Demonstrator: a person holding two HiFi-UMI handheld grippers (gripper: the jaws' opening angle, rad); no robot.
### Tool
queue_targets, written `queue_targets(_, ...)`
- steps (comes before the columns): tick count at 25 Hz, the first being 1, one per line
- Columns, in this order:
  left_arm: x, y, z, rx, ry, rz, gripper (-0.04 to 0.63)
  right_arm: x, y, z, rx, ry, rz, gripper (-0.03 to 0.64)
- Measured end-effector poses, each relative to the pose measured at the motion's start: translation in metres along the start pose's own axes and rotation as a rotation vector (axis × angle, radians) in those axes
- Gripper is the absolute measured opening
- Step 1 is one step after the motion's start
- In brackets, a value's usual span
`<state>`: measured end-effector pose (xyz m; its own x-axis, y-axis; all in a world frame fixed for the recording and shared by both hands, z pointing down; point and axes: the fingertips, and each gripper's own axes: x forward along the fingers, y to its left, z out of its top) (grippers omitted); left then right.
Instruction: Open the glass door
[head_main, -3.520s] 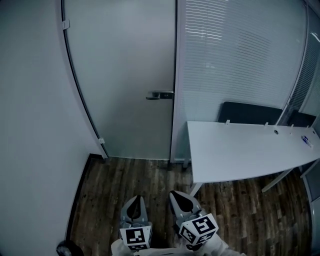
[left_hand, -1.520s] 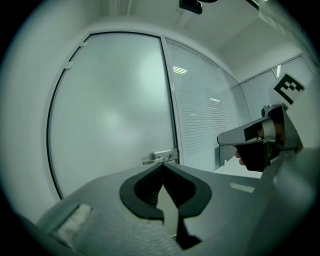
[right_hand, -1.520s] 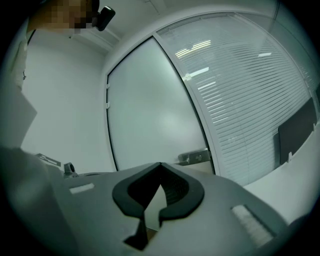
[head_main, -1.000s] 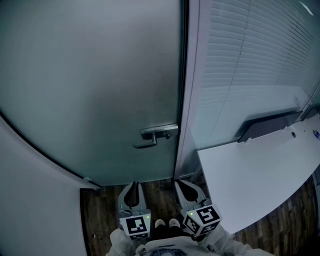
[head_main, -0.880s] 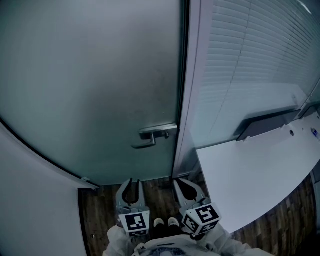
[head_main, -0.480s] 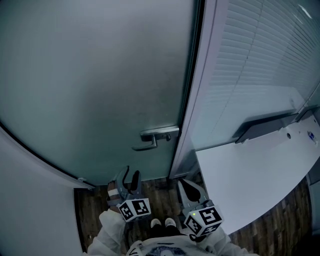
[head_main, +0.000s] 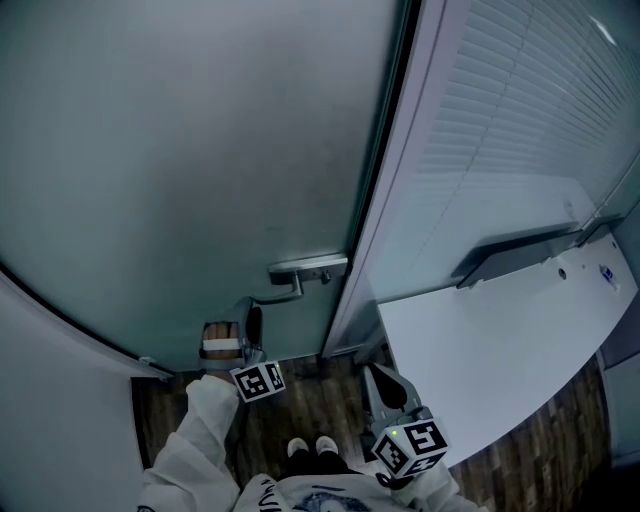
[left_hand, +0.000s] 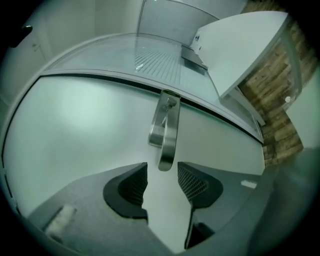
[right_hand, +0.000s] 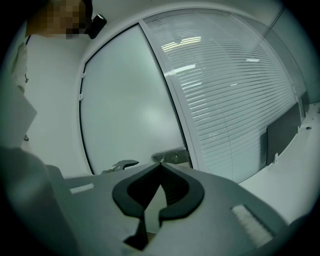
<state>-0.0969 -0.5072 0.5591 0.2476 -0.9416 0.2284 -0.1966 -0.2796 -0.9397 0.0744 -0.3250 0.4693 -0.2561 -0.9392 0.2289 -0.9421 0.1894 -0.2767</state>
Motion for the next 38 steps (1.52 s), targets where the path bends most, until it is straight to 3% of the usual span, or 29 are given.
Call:
queue_targets(8,0.026,-0.005,0.002,0.066,-0.004,-0.001,0.176,0.002,-0.003,0.0,0.008,0.011,-0.015,0.005)
queue_targets(10,0.027,0.0,0.003,0.062,-0.005,0.016,0.12,0.001,-0.003,0.003,0.01,0.008,-0.021,0.005)
queue_targets(14,0.027,0.002,0.003,0.03,-0.002,0.033,0.115,0.002,-0.005,0.004,0.012,0.01,-0.025,0.005)
queue_targets(16,0.029,-0.001,0.004,-0.009,0.001,0.045,0.115,0.004,-0.007,-0.001,0.013,0.015,-0.022,0.005)
queue_targets(21,0.029,-0.002,0.002,-0.199,0.015,0.064,0.126,0.007,-0.004,-0.008,0.023,0.034,-0.005,0.005)
queue_targets(28,0.037,-0.033,-0.003,-0.52,0.068,0.013,0.127,0.012,0.001,-0.014,0.021,0.059,0.031,0.005)
queue_targets(38,0.014,-0.03,0.002,-0.523,0.078,-0.013,0.127,0.01,0.005,-0.003,0.026,0.049,0.051,0.005)
